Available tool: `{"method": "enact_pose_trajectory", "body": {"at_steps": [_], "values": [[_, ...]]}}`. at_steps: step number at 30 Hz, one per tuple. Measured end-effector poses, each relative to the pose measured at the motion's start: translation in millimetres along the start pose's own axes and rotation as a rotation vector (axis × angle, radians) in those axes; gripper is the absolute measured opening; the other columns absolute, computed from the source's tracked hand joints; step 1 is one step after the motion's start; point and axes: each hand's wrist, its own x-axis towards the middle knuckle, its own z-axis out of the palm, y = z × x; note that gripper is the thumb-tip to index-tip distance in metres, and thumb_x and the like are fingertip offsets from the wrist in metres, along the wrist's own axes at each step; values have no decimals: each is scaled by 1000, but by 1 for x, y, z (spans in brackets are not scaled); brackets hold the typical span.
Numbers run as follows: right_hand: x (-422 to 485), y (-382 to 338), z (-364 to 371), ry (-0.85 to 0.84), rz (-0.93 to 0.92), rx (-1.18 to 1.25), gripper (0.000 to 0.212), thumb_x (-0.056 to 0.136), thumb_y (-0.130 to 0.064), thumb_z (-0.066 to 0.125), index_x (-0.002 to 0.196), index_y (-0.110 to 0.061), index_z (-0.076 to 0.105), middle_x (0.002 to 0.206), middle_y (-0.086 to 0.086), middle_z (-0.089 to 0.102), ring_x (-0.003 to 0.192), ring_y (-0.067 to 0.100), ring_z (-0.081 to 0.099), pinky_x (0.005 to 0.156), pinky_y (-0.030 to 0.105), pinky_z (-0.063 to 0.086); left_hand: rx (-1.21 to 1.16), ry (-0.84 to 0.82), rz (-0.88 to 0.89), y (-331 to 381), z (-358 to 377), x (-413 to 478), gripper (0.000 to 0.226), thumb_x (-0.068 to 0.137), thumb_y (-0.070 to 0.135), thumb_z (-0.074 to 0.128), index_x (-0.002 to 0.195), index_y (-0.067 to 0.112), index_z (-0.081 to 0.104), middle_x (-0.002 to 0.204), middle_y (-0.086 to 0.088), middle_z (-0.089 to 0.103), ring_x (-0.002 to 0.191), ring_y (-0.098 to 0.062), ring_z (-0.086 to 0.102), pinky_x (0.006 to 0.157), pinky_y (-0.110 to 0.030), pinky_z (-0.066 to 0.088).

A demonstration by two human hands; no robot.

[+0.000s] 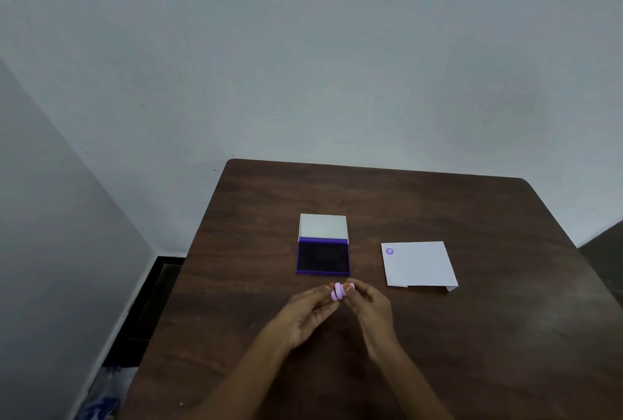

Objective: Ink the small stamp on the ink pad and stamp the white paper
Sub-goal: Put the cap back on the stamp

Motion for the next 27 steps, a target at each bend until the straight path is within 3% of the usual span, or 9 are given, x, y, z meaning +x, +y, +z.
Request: {"method": "enact_pose_trajectory", "body": {"at_steps": [3, 6, 11, 16, 22, 27], "values": [[1, 0, 1, -11, -43, -39, 22, 80, -15, 65, 101, -9, 64, 101, 11, 68, 96, 24, 61, 90, 39, 50, 4, -18, 0, 2, 0, -2, 16, 84, -4, 56, 96, -6, 66, 105, -26, 65, 98, -29, 63, 91, -38, 49], [1, 1, 2, -29, -87, -74, 17, 76, -17, 69, 93, -15, 66, 89, 2, 69, 88, 16, 62, 74, 27, 51, 44, -72, 1, 3, -2, -4, 23, 82, -6, 57, 104, -6, 63, 111, -25, 65, 107, -30, 61, 102, -39, 43], [4, 2, 6, -17, -88, -106, 19, 70, -15, 74, 77, -28, 62, 80, -8, 65, 82, 9, 59, 63, 19, 45, 136, -101, 29, 6, -4, -6, 22, 77, -4, 63, 98, -1, 68, 105, -19, 70, 100, -25, 66, 92, -33, 51], [10, 5, 9, -13, -39, -138, 24, 69, -15, 75, 91, -17, 65, 87, 0, 66, 85, 15, 59, 70, 24, 47, 121, -81, 67, 2, -9, -3, 28, 71, -1, 67, 99, 0, 68, 104, -17, 71, 98, -24, 67, 81, -29, 57], [19, 7, 20, 14, -155, -236, 16, 71, -15, 73, 82, -21, 63, 78, -5, 65, 77, 5, 60, 63, 15, 45, 329, 180, 200, -2, -12, 4, 12, 82, 19, 63, 92, 15, 66, 99, -6, 68, 97, -18, 61, 88, -32, 48], [34, 12, 29, 0, -287, -388, 12, 80, -11, 64, 81, -21, 58, 79, -4, 61, 77, 7, 61, 60, 10, 41, 369, 374, 298, 6, -21, 11, 22, 95, 21, 42, 99, 11, 61, 92, -5, 66, 89, -17, 61, 82, -31, 49]]}}
